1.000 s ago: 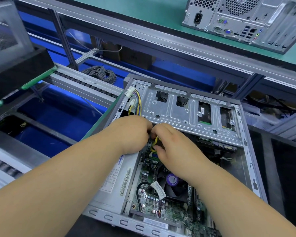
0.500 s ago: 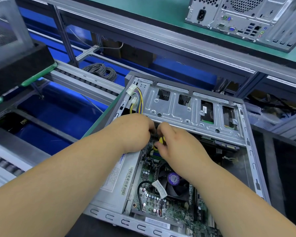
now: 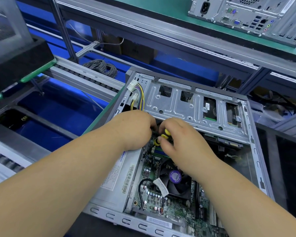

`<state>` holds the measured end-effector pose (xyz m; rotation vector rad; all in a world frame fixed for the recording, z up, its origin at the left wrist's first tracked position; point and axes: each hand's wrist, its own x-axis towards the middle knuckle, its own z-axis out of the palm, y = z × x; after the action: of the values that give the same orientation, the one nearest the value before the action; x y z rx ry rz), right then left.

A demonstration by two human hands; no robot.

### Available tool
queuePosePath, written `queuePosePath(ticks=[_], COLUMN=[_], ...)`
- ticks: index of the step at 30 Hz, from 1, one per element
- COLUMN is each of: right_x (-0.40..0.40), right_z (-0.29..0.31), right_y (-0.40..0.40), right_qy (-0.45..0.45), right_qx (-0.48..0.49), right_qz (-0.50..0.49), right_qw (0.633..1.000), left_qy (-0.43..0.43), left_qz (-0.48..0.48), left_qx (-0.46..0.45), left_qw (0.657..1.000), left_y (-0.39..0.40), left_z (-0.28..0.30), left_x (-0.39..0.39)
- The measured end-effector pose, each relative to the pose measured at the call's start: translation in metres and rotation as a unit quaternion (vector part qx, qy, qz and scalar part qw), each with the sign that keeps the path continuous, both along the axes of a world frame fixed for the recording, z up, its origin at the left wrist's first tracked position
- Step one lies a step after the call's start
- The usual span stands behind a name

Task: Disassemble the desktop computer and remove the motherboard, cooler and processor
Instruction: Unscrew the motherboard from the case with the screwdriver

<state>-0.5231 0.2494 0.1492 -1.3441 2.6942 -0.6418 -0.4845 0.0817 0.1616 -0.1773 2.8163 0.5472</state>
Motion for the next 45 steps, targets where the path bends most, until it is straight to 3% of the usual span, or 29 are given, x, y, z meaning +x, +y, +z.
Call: queuePosePath(ticks=[27, 34, 41, 45], right_x=[0.0031, 0.0019, 0.0025, 0.0046], right_z=[0.0045, 0.0053, 0.0004, 0.0019], right_y=[-0.0032, -0.0047, -0.0038, -0.0025], right_qy=[0.006, 0.037, 0.014, 0.099], right_qx=[0.049, 0.069, 0.037, 0.098], right_qz=[0.045, 0.005, 0.023, -0.038], right_qw=[0.998, 0.997, 0.999, 0.99], left_qy=[-0.001, -0.013, -0.021, -0.023], left_qz=[-0.005, 0.0, 0.009, 0.007], left_qx=[-0.019, -0.008, -0.011, -0.008], left_qw=[1.0, 1.0, 1.0, 1.0], left_y=[0.001, 0.0013, 0.0019, 0.002], left_z=[0.0011, 0.0023, 0.0048, 0.0043], left_x=[0.0001, -0.0005, 0.0014, 0.0014])
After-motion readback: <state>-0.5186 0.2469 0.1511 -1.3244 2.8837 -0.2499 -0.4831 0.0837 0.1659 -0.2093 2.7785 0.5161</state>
